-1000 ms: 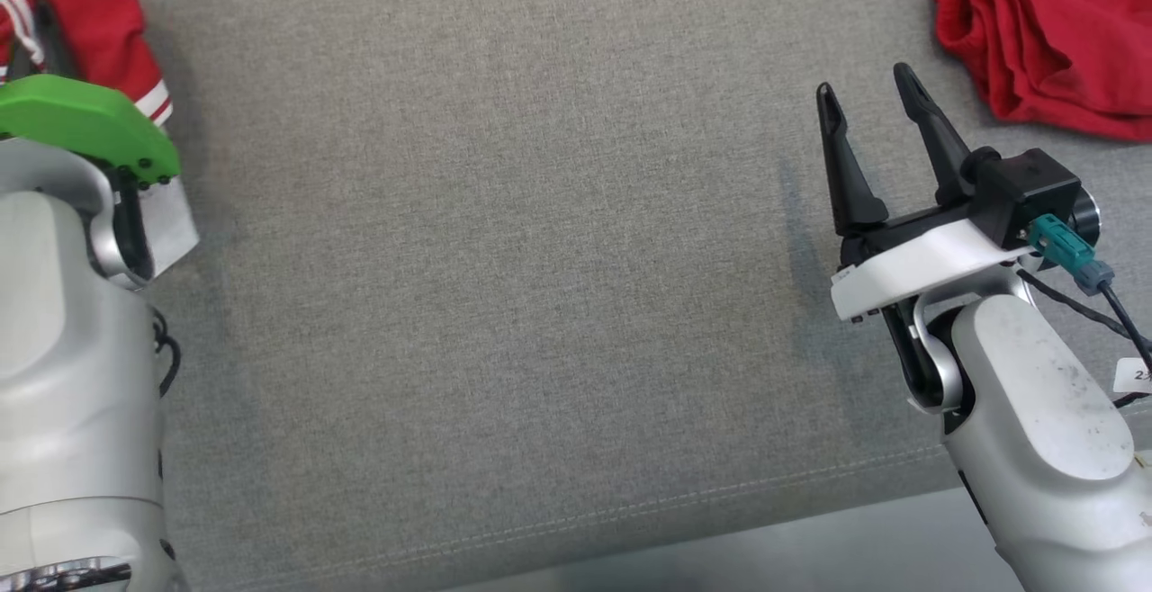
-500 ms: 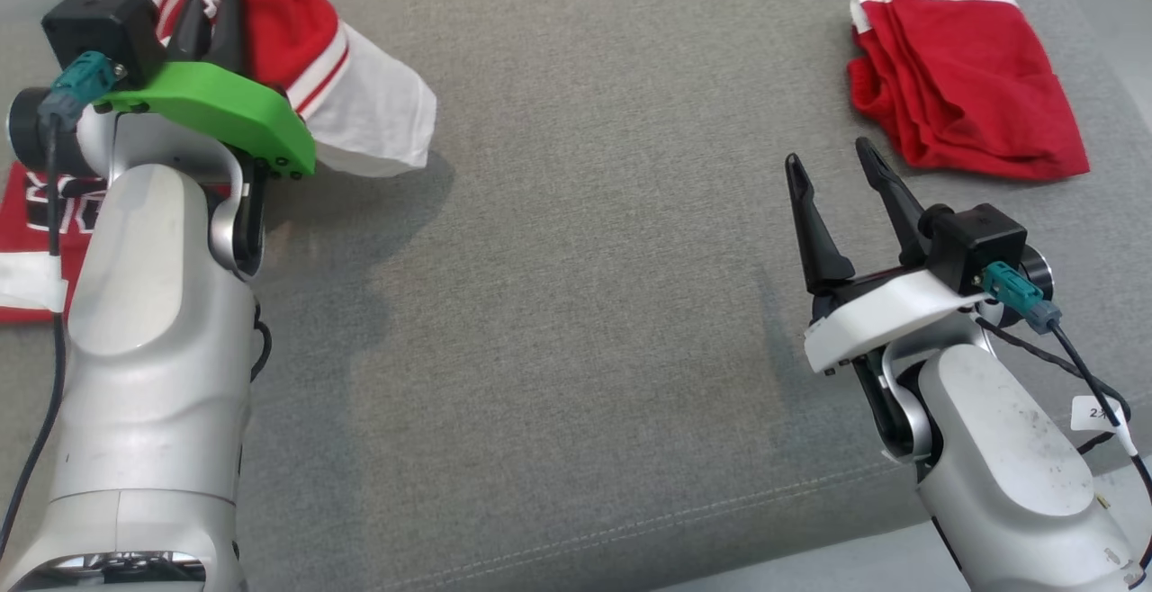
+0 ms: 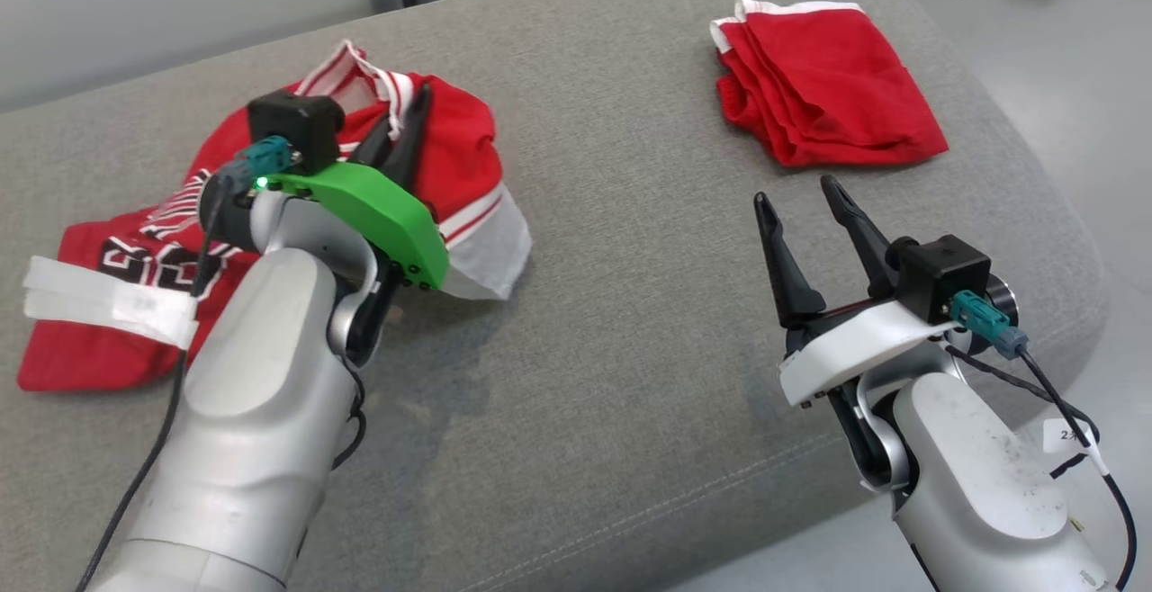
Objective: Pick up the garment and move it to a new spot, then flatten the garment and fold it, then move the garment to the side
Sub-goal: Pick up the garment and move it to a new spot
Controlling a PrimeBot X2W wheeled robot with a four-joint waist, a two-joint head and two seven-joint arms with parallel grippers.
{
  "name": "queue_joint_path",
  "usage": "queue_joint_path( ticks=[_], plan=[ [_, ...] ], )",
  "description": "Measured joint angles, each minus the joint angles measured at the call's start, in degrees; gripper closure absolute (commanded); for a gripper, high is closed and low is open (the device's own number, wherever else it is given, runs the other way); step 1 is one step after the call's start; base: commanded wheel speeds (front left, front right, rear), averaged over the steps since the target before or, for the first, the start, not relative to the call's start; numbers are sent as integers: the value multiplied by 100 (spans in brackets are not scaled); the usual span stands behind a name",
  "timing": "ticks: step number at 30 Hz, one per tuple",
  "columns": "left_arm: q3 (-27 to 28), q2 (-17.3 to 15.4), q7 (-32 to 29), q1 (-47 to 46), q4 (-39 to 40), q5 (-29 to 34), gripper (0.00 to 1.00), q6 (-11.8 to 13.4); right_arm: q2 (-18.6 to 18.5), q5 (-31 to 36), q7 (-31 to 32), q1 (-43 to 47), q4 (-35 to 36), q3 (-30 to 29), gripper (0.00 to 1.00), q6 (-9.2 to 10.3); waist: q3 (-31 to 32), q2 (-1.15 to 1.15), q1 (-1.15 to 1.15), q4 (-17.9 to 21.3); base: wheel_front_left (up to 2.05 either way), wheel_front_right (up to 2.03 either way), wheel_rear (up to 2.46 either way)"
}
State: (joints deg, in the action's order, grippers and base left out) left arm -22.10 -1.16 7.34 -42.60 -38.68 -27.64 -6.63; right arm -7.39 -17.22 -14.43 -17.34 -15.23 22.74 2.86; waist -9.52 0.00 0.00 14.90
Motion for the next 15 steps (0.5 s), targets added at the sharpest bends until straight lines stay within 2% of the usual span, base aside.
queue_joint_path(
  ticks=[7,15],
  plan=[
    [-762,-15,-86,73,263,-363,100,21,107,-8,0,-1,2,78,0,-59,-18,0,0,455,0,0,0],
    [-1322,-45,-153,155,249,-444,100,419,192,-45,0,-3,-5,99,0,-135,-148,0,0,980,0,0,0]
  ],
)
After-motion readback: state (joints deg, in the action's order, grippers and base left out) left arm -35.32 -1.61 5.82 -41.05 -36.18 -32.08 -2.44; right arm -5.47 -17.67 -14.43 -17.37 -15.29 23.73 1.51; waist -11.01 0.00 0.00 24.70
